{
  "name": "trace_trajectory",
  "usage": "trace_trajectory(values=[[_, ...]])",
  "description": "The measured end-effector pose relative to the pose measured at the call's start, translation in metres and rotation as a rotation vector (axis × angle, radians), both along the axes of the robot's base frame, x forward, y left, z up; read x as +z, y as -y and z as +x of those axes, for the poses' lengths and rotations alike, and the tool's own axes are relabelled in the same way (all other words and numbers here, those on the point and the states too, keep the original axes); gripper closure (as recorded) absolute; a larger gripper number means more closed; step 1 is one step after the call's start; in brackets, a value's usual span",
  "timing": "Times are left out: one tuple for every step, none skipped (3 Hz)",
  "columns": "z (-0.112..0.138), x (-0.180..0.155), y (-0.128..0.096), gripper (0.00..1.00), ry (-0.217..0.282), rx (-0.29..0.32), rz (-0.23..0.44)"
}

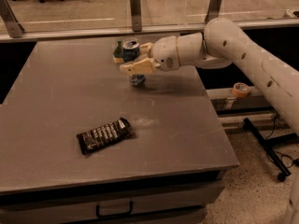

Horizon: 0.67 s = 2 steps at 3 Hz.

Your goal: Knock redbull can over

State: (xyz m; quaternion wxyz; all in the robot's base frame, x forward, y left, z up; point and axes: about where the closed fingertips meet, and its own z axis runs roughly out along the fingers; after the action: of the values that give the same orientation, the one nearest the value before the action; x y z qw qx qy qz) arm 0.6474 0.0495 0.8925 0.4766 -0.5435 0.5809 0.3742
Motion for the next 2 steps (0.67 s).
trace_trajectory(values=[[0.002,0.033,-0.005,0.88,0.040,0.062,-0.163],[0.020,0.042,-0.014,1.00,0.046,0.105,-0.366]])
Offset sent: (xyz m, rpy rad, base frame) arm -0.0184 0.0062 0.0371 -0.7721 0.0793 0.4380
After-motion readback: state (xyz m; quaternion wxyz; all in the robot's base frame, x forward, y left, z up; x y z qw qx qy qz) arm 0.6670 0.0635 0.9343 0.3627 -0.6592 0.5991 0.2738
